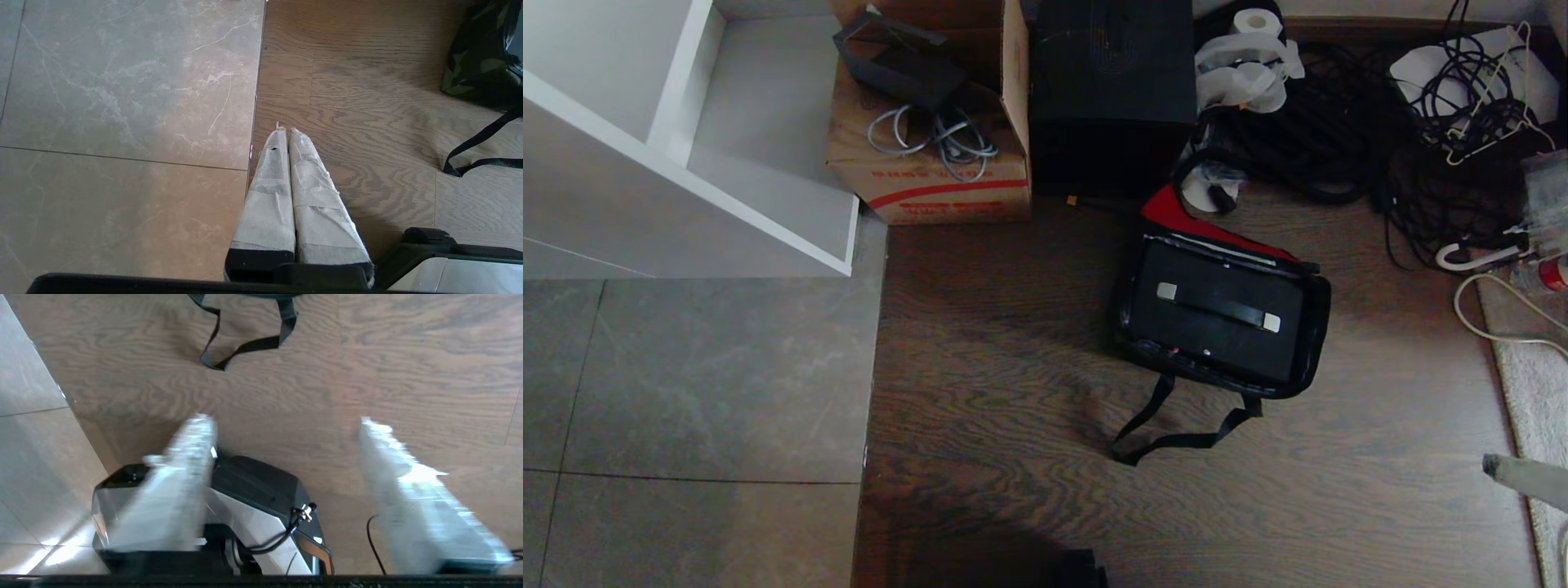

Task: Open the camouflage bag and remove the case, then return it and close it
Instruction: Grip the handle

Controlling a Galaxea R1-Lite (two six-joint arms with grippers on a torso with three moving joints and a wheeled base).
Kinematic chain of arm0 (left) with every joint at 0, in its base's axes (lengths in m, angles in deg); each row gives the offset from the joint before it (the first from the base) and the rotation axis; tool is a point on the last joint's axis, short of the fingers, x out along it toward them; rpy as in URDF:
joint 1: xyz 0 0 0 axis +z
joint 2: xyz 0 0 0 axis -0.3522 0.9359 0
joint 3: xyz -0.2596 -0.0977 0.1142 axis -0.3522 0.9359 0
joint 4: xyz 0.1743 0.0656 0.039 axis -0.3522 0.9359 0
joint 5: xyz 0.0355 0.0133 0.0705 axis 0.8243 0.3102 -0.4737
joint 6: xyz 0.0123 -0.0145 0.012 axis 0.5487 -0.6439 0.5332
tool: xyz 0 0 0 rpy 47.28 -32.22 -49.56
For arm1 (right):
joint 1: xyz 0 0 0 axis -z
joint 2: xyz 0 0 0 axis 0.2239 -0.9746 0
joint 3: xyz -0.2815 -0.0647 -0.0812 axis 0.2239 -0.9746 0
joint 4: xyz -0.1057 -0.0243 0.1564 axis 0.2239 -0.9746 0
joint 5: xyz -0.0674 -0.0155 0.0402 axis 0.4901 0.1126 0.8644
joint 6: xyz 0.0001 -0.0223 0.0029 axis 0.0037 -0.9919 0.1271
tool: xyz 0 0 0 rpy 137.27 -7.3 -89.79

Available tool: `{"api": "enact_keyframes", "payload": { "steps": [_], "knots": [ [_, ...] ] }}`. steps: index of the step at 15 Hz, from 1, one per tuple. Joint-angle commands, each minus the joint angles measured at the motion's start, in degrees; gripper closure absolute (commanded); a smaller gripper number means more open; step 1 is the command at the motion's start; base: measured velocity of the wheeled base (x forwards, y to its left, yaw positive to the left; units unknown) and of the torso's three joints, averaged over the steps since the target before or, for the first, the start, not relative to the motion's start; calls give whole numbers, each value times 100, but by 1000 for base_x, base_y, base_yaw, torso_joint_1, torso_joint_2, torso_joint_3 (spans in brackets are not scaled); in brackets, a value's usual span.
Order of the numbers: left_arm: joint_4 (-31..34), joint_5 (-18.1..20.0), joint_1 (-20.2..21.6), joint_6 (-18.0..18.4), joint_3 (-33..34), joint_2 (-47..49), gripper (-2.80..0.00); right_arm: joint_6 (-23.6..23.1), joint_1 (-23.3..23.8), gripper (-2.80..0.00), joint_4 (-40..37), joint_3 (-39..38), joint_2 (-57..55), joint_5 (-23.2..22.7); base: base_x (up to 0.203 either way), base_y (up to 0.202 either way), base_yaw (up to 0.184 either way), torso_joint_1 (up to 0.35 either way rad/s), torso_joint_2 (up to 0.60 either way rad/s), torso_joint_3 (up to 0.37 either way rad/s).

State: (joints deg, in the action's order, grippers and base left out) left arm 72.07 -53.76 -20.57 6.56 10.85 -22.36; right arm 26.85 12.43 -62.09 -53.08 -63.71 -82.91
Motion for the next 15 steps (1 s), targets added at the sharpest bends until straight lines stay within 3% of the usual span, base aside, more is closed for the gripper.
{"api": "enact_keyframes", "payload": {
  "steps": [1, 9, 13, 15],
  "knots": [
    [-4, -3, 4, -9, 53, -2, 0, 2, -2, 0, -21, -180, 246, -1, 0, 0, 0, 0, 0, 0],
    [-4, -3, 4, -9, 53, -2, 0, 66, 11, 0, -254, -795, 1327, 10, 0, 0, 0, 0, 0, 0],
    [-4, -3, 4, -9, 53, -2, 0, 613, 63, 0, -1243, -869, 1775, 6, 0, 0, 0, 0, 0, 0],
    [-4, -3, 4, -9, 62, -2, 0, 716, 69, 0, -1352, -886, 1734, -10, 0, 0, 0, 0, 0, 0]
  ]
}}
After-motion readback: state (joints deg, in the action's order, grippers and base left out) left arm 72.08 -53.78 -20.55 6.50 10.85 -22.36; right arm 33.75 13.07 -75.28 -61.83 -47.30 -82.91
